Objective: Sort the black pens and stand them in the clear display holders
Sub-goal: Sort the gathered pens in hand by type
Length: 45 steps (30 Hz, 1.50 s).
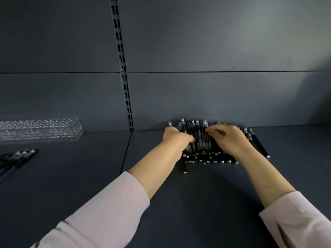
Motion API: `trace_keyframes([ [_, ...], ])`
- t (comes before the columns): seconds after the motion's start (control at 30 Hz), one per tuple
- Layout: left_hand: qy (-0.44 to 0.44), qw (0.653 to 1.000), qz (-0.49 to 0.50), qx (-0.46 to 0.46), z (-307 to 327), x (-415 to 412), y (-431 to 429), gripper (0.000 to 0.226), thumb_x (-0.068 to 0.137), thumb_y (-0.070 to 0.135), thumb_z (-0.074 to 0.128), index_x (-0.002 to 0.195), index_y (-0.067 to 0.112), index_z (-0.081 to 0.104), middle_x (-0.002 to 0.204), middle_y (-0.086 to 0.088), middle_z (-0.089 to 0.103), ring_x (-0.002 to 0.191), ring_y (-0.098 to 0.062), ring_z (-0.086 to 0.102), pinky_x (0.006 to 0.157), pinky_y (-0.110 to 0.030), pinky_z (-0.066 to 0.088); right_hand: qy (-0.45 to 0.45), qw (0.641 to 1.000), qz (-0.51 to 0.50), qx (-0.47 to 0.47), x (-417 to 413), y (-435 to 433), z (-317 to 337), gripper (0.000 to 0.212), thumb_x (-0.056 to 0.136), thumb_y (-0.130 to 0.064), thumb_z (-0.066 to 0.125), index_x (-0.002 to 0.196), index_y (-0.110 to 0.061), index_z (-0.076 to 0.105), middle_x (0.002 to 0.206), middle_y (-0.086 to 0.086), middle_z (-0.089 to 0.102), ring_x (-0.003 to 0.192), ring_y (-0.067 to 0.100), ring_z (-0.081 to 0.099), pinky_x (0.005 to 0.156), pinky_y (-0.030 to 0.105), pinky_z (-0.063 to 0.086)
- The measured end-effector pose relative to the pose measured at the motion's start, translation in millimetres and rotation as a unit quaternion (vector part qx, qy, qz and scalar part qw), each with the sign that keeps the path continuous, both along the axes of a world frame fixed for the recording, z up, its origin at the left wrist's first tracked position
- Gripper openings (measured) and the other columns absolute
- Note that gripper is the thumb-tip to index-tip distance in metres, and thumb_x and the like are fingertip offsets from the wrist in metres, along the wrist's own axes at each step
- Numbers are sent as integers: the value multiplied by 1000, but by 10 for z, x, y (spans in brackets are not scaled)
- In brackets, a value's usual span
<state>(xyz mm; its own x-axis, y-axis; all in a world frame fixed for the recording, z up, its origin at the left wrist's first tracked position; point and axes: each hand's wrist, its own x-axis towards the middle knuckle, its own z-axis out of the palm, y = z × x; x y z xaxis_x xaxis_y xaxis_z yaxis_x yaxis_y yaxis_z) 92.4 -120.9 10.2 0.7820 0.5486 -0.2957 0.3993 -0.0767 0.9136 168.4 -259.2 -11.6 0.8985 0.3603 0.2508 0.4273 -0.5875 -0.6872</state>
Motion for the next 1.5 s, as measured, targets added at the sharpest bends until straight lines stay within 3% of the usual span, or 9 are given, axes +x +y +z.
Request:
trace_keyframes([
  [0.2, -24, 1000, 4, -1, -10, 20, -42, 71, 84, 9, 74, 139, 5, 30, 122, -9, 49, 79, -16, 46, 47, -22, 32, -1, 1000, 0, 6, -10, 22, -3, 25, 96, -16, 50, 106, -22, 73, 110, -4, 70, 104, 14, 60, 88, 24, 42],
  [0.33, -29, 999, -9, -25, -15, -12, -28, 62, 86, 11, 72, 134, 6, 34, 77, -1, 43, 59, -9, 38, 46, -21, 33, -3, 1000, -2, 11, -19, 16, -5, 25, 96, -16, 50, 107, -21, 73, 110, -3, 70, 105, 14, 60, 88, 22, 41],
  [0.53, -40, 998, -3, -47, -59, -32, 43, 41, 86, 13, 70, 118, 6, 45, 74, -1, 44, 60, -11, 39, 50, -22, 36, -12, 1000, -10, 19, -22, 24, -24, 25, 96, -15, 50, 104, -20, 73, 104, -3, 71, 97, 15, 63, 79, 19, 38],
  [0.7, -49, 996, 18, -74, -49, -63, 81, 27, 90, 9, 62, 78, 12, 38, 71, -1, 38, 57, -11, 32, 50, -22, 31, -24, 999, -17, 13, -36, 36, -27, 25, 95, -14, 51, 104, -20, 74, 97, 0, 72, 89, 19, 64, 67, 11, 33],
  [0.9, -38, 993, 8, -110, 23, -173, 277, 47, 80, 6, 75, 120, 1, 51, 115, -11, 67, 108, -25, 62, 94, -38, 48, -30, 999, -15, -4, -59, 45, -1, 25, 96, -14, 51, 109, -18, 72, 106, -3, 70, 87, 7, 54, 68, 7, 29],
  [1.1, -66, 986, -53, -144, 141, -568, 591, 26, 86, -1, 69, 112, -6, 65, 94, -14, 75, 80, -22, 73, 71, -34, 61, -72, 997, 11, 41, -244, 216, 112, 23, 96, -22, 54, 112, -15, 69, 104, 0, 70, 89, 12, 59, 77, 15, 36],
  [1.23, -87, 981, -91, -146, 200, -879, 712, 38, 86, -3, 67, 122, -6, 57, 96, -15, 75, 86, -24, 74, 68, -33, 60, 55, 985, 113, 121, -628, 659, 325, 19, 94, -31, 58, 101, -18, 70, 84, -8, 69, 77, 3, 62, 72, 12, 44],
  [1.37, -112, 977, -108, -145, 251, -1200, 901, 33, 86, 0, 68, 119, -3, 62, 98, -15, 75, 85, -23, 74, 65, -31, 59, 212, 936, 184, 213, -1003, 1062, 427, 14, 94, -22, 60, 96, -9, 66, 57, 4, 60, 55, 15, 59, 74, 33, 52],
  [1.5, -146, 973, -108, -140, 282, -1577, 1250, 21, 89, 0, 65, 109, 0, 69, 92, -11, 76, 77, -17, 74, 61, -27, 57, 274, 903, 193, 270, -1338, 1432, 533, 19, 94, -12, 59, 99, 6, 65, 59, 10, 57, 49, 18, 55, 59, 25, 53],
])
